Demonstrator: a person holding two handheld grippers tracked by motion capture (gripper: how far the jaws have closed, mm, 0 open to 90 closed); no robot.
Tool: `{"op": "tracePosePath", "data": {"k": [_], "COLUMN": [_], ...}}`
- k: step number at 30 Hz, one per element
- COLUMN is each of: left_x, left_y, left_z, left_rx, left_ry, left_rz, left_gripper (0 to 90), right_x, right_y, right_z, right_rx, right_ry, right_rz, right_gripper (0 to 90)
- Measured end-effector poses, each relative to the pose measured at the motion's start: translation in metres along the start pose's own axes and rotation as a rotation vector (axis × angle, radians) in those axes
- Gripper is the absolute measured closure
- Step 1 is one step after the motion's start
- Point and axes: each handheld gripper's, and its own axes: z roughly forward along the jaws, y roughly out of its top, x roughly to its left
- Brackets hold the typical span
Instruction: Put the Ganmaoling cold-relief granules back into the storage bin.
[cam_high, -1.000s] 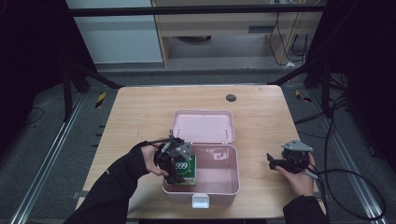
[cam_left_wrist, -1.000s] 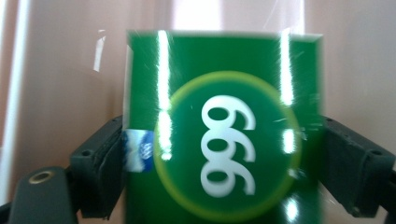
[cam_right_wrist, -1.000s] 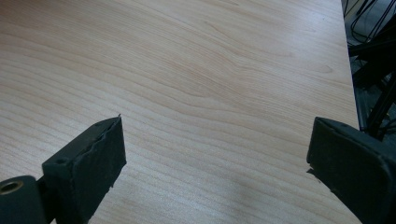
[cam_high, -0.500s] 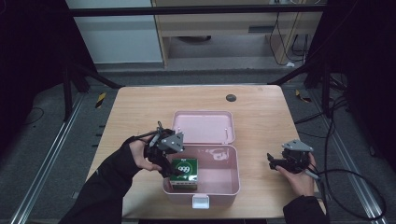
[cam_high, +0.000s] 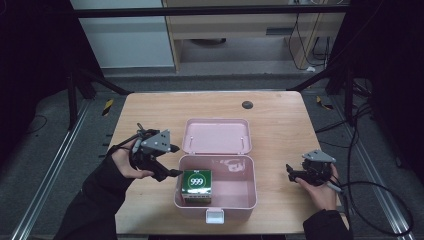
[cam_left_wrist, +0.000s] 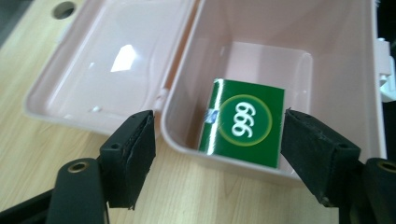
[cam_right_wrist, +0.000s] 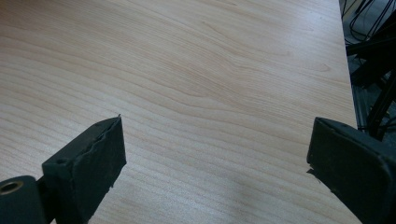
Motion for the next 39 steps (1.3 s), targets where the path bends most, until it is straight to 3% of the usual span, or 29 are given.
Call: {"op": "tracePosePath", "data": {"k": [11,14,15,21,39], "left_x": [0.005,0.003,0.006,0.008,0.012], "left_y": [-0.043,-0.058,-0.063,-0.096,-0.152], "left_z": [-0.007,-0.006,-0.004,0.008,0.035], "left_rx": [-0.015,-0.019,-0.04,-0.043,-0.058], "left_ry": [0.092,0.123,0.135,0.19,0.364], "left_rz": [-0.116,-0.194,-0.188,-0.299,-0.558], "left_gripper": [25.1,24.9,24.9,24.5,19.9], "right_x": [0.0,0.0,0.0,0.0,-0.001], "right_y": [0.0,0.0,0.0,0.0,0.0], "right_z": [0.0,0.0,0.0,0.0,-0.001], "right_rx": [-0.001,-0.002,-0.003,-0.004,-0.003], "right_ry": [-0.002,-0.004,-0.004,-0.005,-0.007], "right_rz": [0.001,0.001,0.004,0.005,0.015], "right_gripper": [4.7,4.7,4.7,4.6,4.0]}}
